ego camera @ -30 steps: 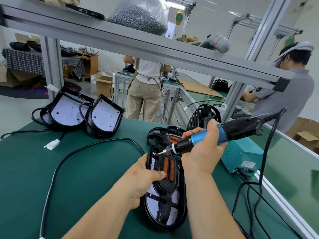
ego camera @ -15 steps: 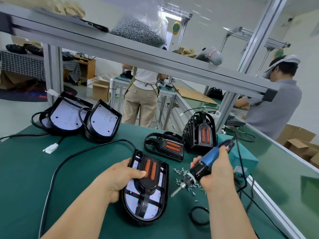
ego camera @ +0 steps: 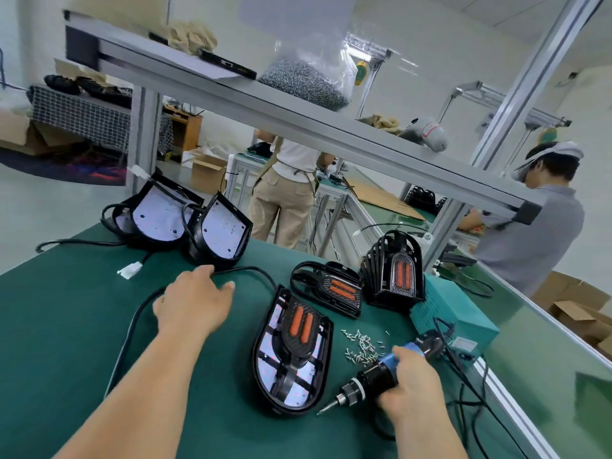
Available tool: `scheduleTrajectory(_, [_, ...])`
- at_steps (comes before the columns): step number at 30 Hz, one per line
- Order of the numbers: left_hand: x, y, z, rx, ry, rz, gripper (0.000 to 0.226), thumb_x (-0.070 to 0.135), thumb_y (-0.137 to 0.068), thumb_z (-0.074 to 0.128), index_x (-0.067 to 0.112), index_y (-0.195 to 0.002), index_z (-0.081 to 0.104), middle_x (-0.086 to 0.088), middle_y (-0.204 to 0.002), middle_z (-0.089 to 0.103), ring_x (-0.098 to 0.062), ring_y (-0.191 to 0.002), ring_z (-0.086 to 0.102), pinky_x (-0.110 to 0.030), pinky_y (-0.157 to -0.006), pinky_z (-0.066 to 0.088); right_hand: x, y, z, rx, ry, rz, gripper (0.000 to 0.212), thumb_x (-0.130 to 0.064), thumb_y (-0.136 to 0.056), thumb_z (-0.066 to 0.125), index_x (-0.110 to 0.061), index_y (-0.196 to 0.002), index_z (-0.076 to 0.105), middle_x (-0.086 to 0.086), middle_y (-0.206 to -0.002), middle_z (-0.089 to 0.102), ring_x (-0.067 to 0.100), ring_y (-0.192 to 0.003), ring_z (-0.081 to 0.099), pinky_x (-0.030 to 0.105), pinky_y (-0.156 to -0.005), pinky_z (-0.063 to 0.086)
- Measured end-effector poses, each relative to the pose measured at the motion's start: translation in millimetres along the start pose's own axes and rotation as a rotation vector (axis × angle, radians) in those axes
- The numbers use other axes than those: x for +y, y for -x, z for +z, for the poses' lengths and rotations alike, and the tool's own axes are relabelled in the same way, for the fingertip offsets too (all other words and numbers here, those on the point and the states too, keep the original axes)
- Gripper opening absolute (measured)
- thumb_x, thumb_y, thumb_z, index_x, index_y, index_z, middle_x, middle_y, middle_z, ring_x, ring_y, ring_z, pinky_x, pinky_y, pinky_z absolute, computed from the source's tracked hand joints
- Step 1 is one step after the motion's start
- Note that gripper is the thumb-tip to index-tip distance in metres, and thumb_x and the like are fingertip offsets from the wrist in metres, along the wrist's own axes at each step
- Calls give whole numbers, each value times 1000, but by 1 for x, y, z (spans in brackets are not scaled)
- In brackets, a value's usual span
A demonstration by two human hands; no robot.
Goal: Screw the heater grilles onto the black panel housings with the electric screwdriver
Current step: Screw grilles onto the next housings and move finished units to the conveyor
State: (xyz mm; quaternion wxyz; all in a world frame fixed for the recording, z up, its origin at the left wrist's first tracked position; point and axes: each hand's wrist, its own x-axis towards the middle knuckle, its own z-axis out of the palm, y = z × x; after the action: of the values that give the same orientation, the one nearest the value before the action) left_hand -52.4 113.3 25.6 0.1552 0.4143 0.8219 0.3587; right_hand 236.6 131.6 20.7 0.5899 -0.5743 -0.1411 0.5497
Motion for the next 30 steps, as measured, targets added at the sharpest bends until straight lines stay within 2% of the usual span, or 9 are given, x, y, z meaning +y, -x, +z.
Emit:
scheduleTrajectory(5, [-22, -10, -13, -69, -229, -208, 48, 22, -95, 41, 22, -142, 41, -3, -151, 39, -27, -147, 20, -64, -116, -1, 5, 12, 4, 23, 207, -126, 45, 12, -88, 49, -8, -126, 38, 13, -84, 45, 25, -66, 46, 39, -63, 45])
scheduleTrajectory(9, [-25, -10, -11, -66, -266, -154, 59, 12, -90, 37, 29, -146, 38, -1, -150, 38, -27, -137, 30, -44, -106, 27, 8, 20, 3, -13, 426, -181, 94, 7, -88, 63, -28, -157, 8, 14, -105, 58, 36, -95, 60, 57, -98, 48])
scheduleTrajectory(11, [-26, -10, -13, -65, -281, -153, 65, 12, -90, 38, 38, -149, 34, -2, -148, 38, -27, -133, 32, -41, -96, 30, 11, 21, 3, -15, 520, -212, 103, 2, -87, 67, -31, -158, 0, 15, -116, 58, 40, -106, 59, 60, -102, 46])
scheduleTrajectory(15, [-27, -11, -11, -44, -268, -194, 72, 13, -90, 38, 48, -152, 24, -6, -143, 38, -29, -127, 35, -41, -99, 31, 16, 19, 4, 4, 681, -326, 94, -11, -87, 72, -22, -158, 11, 9, -104, 52, 28, -85, 55, 43, -80, 49])
scheduleTrajectory(18, [-26, -10, -11, -57, -239, -178, 72, 13, -91, 37, 47, -153, 21, -7, -147, 38, -31, -127, 42, -42, -99, 35, 17, 23, 3, 50, 910, -411, 85, -24, -88, 72, -17, -156, 21, 18, -124, 50, 23, -80, 49, 33, -64, 38])
scheduleTrajectory(21, [-28, -17, -11, -86, -115, -152, 62, 12, -95, 40, 38, -151, 32, -5, -141, 50, -32, -120, 52, -38, -83, 42, 13, 31, 3, 62, 1115, -457, 81, -32, -89, 69, -18, -155, 25, 19, -132, 46, 14, -69, 46, 30, -55, 36])
scheduleTrajectory(24, [-26, -20, -8, -49, -30, -100, 26, 11, -96, 43, 19, -112, 63, -4, -95, 58, -30, -89, 54, -32, -68, 41, 5, 41, 4, 122, 1302, -548, 69, -37, -89, 65, -17, -149, 37, 17, -126, 39, 25, -86, 55, 29, -67, 39])
scheduleTrajectory(27, [-20, -16, 0, 3, 185, -72, 23, 11, -97, 43, 12, -76, 55, -5, -70, 51, -28, -66, 46, -27, -55, 34, 3, 53, 16, 72, 1313, -721, 60, -39, -91, 62, -20, -145, 44, 13, -133, 43, 27, -105, 53, 32, -87, 39])
scheduleTrajectory(30, [-11, -15, 9, -90, 673, -205, 28, 8, -97, 41, 15, -71, 50, -6, -67, 42, -22, -59, 33, -25, -54, 26, 19, 63, 41, -154, 1400, -774, 43, -37, -97, 55, -16, -135, 54, 8, -119, 62, 22, -105, 58, 29, -91, 42])
